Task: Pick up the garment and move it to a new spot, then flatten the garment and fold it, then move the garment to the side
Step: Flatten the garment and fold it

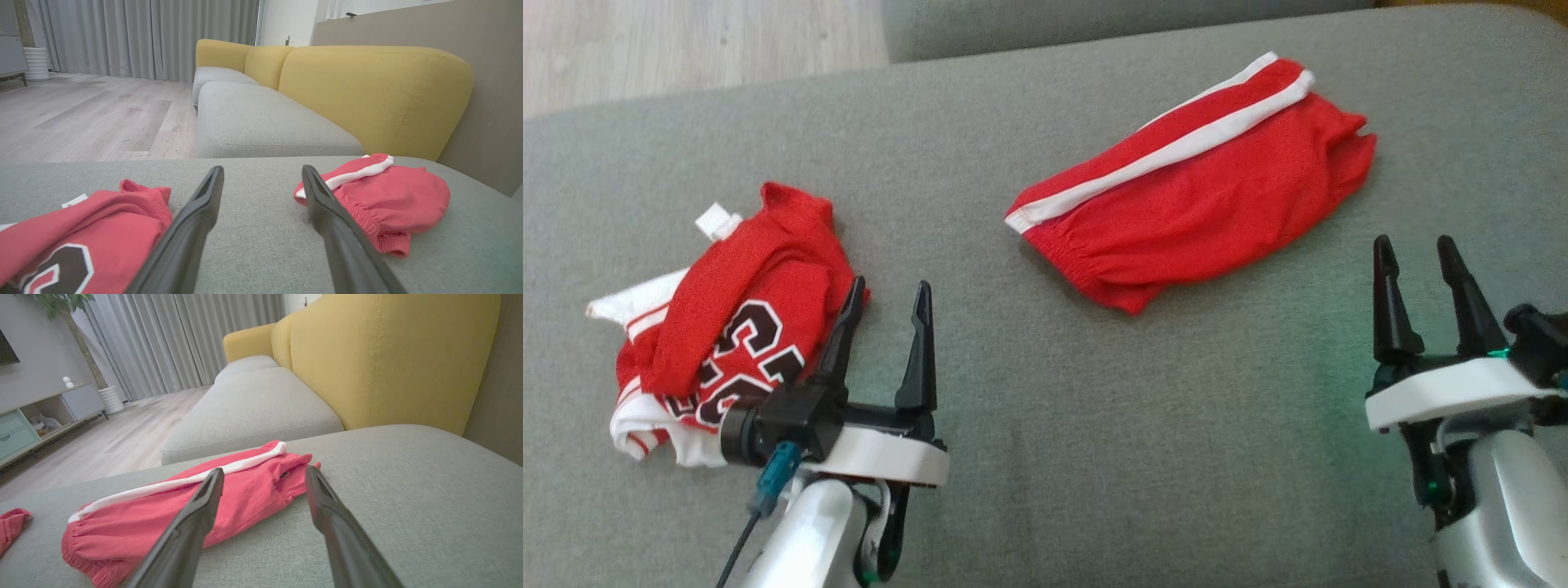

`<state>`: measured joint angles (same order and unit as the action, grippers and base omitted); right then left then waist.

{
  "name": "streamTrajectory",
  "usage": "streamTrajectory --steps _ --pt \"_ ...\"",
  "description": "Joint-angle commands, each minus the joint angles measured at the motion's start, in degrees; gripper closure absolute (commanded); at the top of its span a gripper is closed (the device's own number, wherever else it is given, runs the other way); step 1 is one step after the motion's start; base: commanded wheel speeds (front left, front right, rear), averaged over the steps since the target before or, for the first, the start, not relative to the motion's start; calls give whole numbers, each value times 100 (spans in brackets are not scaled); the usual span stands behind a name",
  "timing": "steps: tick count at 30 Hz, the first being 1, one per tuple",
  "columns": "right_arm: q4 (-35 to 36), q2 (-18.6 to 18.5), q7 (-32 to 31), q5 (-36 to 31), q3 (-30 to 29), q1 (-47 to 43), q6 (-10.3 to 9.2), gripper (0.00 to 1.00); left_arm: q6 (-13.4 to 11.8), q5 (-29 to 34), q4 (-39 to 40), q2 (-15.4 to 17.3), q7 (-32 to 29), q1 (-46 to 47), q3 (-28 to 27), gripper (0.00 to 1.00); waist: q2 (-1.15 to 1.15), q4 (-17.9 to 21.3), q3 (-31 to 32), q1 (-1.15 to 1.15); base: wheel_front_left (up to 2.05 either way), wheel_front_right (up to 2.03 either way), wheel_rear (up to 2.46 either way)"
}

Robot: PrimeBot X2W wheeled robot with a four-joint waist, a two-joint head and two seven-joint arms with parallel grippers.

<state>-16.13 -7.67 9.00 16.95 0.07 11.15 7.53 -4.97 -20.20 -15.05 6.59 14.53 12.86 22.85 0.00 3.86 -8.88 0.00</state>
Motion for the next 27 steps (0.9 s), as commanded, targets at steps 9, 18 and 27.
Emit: streamTrajectory --steps 9,18,27 --pt "160 -160 -540 -134 -355 942 -4 0 183 312 168 -79 47 476 -279 0 0 -318 -592 0 0 0 0" --pt "-1693 -463 -1767 -657 -1478 2860 -4 0 351 499 107 -212 47 853 -160 0 0 -807 -1148 0 0 0 0" --pt "-3257 -919 -2190 -1163 -1899 3692 -4 0 371 463 4 -309 47 982 -152 0 0 -1136 -1414 0 0 0 0"
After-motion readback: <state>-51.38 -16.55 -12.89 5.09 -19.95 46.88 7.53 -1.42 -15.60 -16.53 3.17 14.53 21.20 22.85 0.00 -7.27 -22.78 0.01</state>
